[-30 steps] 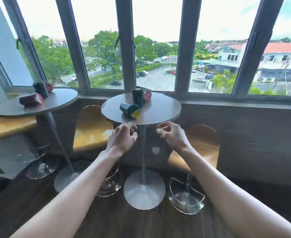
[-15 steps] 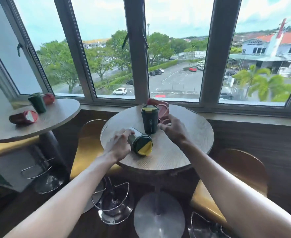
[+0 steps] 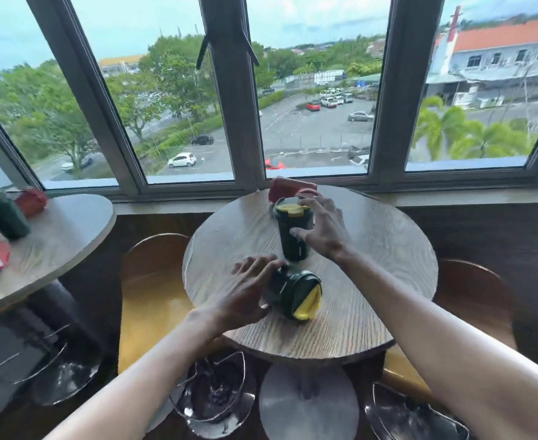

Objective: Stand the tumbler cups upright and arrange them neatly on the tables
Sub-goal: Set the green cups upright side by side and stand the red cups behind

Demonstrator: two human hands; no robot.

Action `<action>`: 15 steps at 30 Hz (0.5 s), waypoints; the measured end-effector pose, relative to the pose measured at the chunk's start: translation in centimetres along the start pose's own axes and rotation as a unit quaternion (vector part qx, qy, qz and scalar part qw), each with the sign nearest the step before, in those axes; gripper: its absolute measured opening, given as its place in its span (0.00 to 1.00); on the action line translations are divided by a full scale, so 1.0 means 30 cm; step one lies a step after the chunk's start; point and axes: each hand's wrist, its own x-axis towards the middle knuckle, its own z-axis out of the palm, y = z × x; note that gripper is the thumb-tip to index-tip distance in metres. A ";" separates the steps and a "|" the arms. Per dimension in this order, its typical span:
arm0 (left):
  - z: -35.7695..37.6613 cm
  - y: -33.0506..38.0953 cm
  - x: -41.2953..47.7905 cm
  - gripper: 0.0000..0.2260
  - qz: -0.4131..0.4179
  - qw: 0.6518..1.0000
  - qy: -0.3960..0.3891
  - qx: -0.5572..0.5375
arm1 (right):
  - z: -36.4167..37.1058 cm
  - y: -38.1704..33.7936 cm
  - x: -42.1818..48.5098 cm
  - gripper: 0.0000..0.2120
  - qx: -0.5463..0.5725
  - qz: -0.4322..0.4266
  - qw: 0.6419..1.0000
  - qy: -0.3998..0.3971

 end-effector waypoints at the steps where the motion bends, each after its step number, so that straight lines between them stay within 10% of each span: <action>1: 0.003 -0.010 0.004 0.37 0.016 1.000 0.004 0.001 | 0.012 0.005 0.001 0.31 -0.007 0.002 1.000 0.001; 9: 0.030 -0.050 0.060 0.33 0.089 0.991 0.093 0.028 | 0.028 0.032 0.028 0.25 0.004 -0.010 1.000 0.020; 15: 0.018 -0.137 0.075 0.35 0.016 0.975 0.106 -0.195 | 0.026 0.064 0.048 0.24 0.039 -0.015 0.999 0.011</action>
